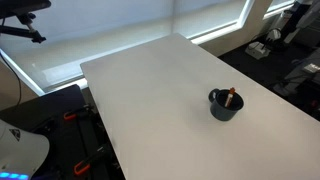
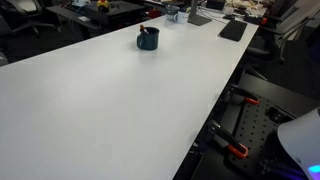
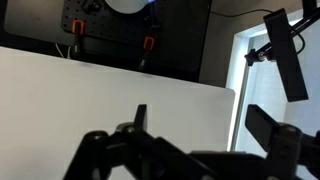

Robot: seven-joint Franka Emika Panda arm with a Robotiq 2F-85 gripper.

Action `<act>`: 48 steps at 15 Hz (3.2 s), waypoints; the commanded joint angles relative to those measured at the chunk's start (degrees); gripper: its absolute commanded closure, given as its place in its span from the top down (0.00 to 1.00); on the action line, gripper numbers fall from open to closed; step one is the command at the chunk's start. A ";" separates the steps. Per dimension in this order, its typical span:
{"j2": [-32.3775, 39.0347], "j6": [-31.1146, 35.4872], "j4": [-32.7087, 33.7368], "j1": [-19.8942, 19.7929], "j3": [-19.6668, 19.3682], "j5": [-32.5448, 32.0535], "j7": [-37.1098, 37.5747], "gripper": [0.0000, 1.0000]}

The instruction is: Remove the marker from the mug

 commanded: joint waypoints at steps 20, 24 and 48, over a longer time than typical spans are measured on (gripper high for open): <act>0.11 -0.29 0.19 -1.63 1.18 0.43 -0.65 1.00; 0.11 -0.29 0.19 -1.63 1.18 0.43 -0.65 1.00; 23.68 9.76 8.94 -5.77 2.00 -0.17 7.58 1.00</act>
